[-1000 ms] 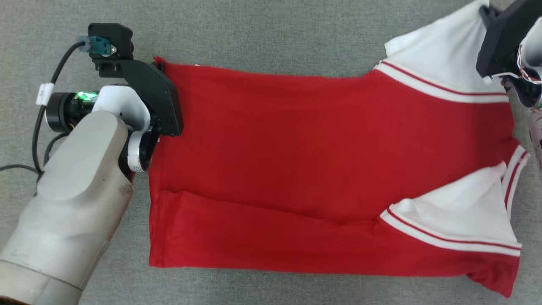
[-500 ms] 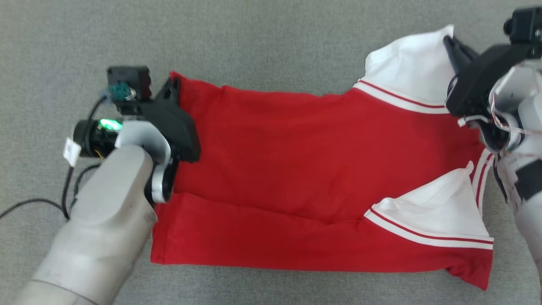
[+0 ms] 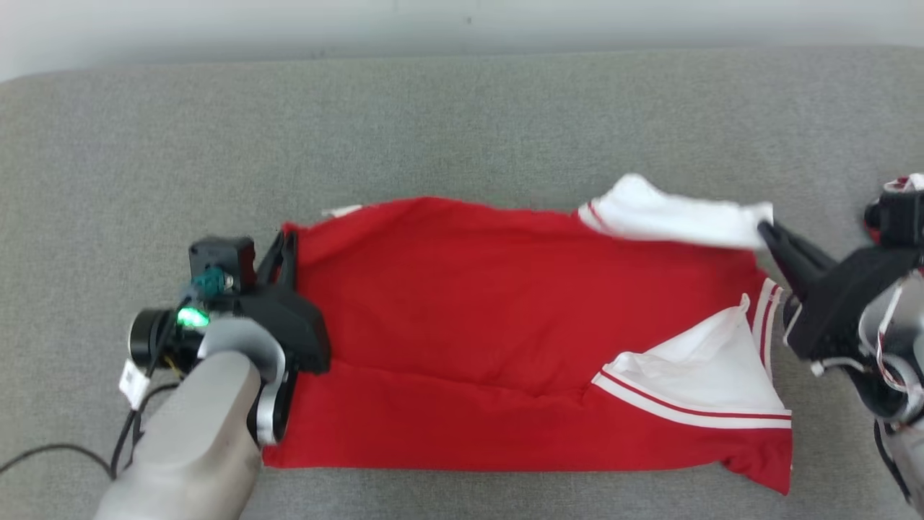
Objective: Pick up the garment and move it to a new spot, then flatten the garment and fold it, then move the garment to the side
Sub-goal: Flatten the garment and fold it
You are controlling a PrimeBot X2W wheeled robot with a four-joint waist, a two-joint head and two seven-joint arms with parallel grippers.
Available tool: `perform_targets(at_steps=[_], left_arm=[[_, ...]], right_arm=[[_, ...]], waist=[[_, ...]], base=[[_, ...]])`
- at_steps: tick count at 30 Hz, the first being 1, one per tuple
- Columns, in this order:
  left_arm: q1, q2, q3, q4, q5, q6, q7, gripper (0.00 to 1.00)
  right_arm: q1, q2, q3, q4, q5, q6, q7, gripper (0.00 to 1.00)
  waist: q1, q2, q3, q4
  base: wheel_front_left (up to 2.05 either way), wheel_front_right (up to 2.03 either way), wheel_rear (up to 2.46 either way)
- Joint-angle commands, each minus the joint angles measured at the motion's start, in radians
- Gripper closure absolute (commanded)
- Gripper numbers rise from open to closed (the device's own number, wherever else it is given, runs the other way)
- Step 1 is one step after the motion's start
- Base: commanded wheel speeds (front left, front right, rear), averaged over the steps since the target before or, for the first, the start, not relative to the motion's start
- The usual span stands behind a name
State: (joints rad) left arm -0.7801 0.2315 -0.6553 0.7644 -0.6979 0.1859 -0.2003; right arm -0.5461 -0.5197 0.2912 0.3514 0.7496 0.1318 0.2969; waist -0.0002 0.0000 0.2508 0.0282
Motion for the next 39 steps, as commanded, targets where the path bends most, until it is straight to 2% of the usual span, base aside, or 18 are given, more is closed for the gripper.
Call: perform_targets(at_steps=[1,11,22,23,24,26,27,28,35,39], left_arm=[[0.035,0.007,0.0,0.008,-0.01,0.003,-0.014,1.0],[0.131,0.026,0.008,0.029,-0.02,0.018,-0.036,1.0],[0.176,0.032,0.015,0.041,-0.043,0.028,-0.039,1.0],[0.179,0.032,0.015,0.04,-0.042,0.03,-0.04,0.92],[0.182,0.032,0.015,0.04,-0.043,0.031,-0.04,0.67],[0.186,0.034,0.017,0.042,-0.049,0.033,-0.04,0.0],[0.19,0.036,0.017,0.043,-0.05,0.032,-0.041,0.0],[0.194,0.036,0.018,0.042,-0.051,0.033,-0.042,0.0],[0.267,0.041,0.075,-0.025,-0.071,0.036,-0.063,0.0],[0.349,0.043,0.192,-0.18,-0.027,0.024,-0.065,0.0]], right_arm=[[0.053,-0.005,-0.014,-0.032,-0.003,-0.002,0.03,1.0],[0.237,-0.002,-0.056,-0.159,-0.025,-0.002,0.196,1.0],[0.36,0.043,-0.117,-0.275,-0.058,-0.002,0.329,1.0],[0.367,0.047,-0.122,-0.281,-0.062,-0.002,0.335,1.0],[0.373,0.052,-0.127,-0.285,-0.07,-0.002,0.341,1.0],[0.391,0.065,-0.128,-0.29,-0.074,-0.002,0.36,0.69],[0.4,0.069,-0.128,-0.291,-0.078,-0.002,0.372,0.15],[0.406,0.069,-0.128,-0.295,-0.086,-0.002,0.38,0.0],[0.46,0.08,-0.139,-0.308,-0.106,-0.002,0.413,0.0],[0.493,0.099,-0.18,-0.323,-0.095,-0.002,0.422,0.0]], waist=[[0.0002,0.0,-0.027,-0.015],[0.0002,0.0,-0.072,-0.031],[0.0002,0.0,-0.086,-0.037],[0.0002,0.0,-0.086,-0.036],[0.0002,0.0,-0.086,-0.036],[0.0002,0.0,-0.086,-0.034],[0.0002,0.0,-0.087,-0.034],[0.0002,0.0,-0.088,-0.033],[0.0002,0.0,-0.117,-0.026],[0.0002,0.0,-0.143,-0.019]], base=[[0.0,0.0,0.0],[0.0,0.0,0.0],[0.0,0.0,0.0],[0.0,0.0,0.0],[0.0,0.0,0.0],[0.0,0.0,0.0],[0.0,0.0,0.0],[0.0,0.0,0.0],[0.0,0.0,0.0],[0.0,0.0,0.0]])
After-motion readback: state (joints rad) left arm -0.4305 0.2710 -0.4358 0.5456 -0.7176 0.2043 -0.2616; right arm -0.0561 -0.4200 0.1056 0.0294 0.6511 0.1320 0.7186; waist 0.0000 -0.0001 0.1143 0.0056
